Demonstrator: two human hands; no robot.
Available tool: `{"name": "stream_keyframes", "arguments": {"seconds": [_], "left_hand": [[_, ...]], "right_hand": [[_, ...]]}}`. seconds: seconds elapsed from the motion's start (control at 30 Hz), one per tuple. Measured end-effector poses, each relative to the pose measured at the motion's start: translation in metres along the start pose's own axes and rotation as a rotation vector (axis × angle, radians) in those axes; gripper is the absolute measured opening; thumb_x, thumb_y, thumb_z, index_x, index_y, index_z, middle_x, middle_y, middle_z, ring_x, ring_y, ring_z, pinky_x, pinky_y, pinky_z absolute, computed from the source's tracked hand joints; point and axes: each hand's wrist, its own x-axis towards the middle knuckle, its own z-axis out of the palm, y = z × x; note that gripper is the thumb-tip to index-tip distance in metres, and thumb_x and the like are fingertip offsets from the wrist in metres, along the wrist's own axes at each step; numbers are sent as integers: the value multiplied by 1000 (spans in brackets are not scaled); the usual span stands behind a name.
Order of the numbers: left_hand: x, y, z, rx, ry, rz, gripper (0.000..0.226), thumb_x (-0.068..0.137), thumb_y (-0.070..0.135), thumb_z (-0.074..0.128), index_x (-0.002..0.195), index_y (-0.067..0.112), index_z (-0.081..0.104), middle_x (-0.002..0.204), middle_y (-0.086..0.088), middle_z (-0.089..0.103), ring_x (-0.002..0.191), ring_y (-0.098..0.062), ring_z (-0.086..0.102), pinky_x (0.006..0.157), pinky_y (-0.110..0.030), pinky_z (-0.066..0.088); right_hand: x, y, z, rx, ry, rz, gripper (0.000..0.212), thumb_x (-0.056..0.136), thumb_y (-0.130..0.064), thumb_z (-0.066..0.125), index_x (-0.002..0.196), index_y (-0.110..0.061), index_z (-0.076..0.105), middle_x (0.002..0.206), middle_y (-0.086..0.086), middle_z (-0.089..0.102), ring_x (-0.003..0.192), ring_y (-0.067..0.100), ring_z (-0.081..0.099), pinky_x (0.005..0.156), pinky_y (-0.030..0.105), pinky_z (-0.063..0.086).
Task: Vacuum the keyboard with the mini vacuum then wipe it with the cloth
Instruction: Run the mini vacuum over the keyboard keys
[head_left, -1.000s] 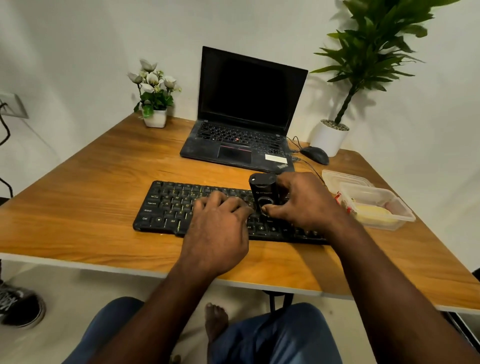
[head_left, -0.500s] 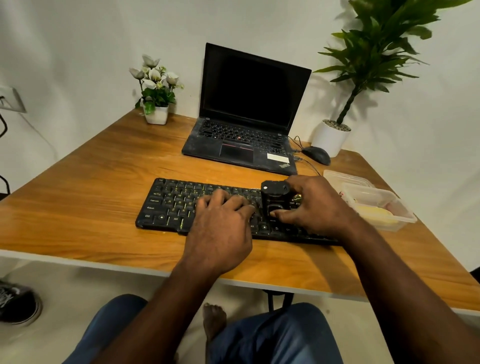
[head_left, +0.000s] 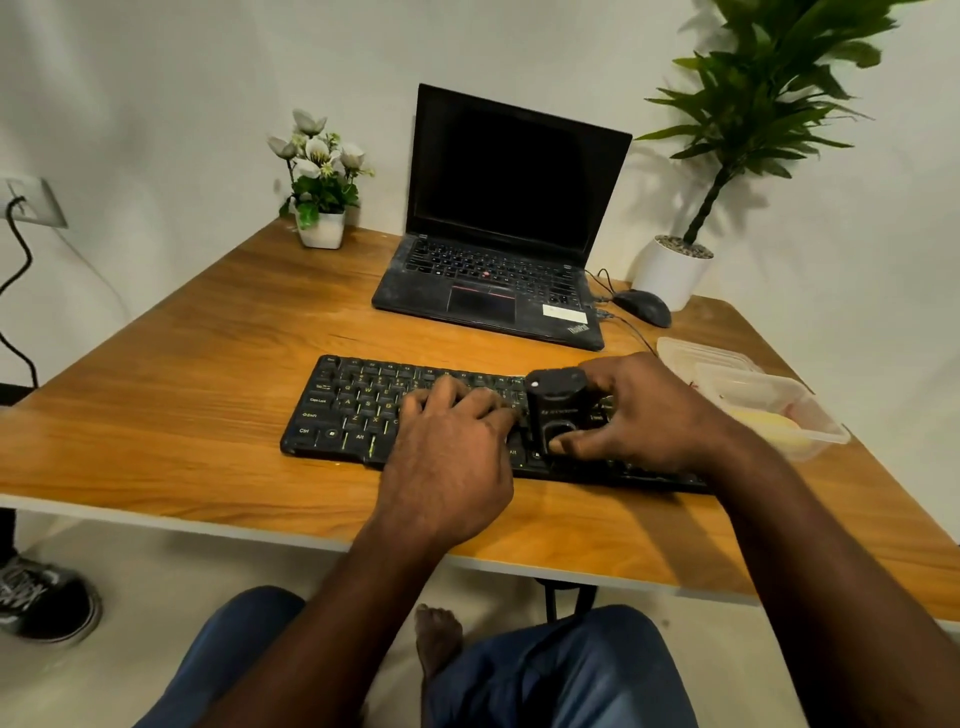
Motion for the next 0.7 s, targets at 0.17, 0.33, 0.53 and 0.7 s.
{"name": "stream_keyframes", "arguments": {"seconds": [0.17,0.33,0.53,0.7], "left_hand": [[1,-1,0,-5,-1,1,43,100,36,42,139,34,59,141,14,57,128,-17,39,108,-45,34],[1,-1,0,-7,10,7,44,98,34,39,136,31,62,139,13,59,125,-18,41,105,-45,35],[-1,-1,-2,-6,-1,2,48,96,34,34,135,30,62,137,12,60,125,-19,41,104,-45,35],[0,-1,-3,-22,-10,-9,42,100,34,44,138,29,61,144,13,55,130,-17,37,109,-43,31]], "right_hand": [[-3,0,-9,-27,50,-19,38,74,-29,92,106,-34,72,97,-16,74,93,1,69,78,26,57],[-5,1,-5,89,-88,-28,45,75,-27,91,116,-26,73,103,-13,76,95,0,70,83,24,58],[6,-12,12,18,129,-34,43,75,-26,90,115,-26,72,102,-12,73,94,2,69,82,30,60],[-7,-6,9,9,-36,-75,45,72,-39,91,111,-26,74,101,-13,73,94,3,68,80,32,59]]}}
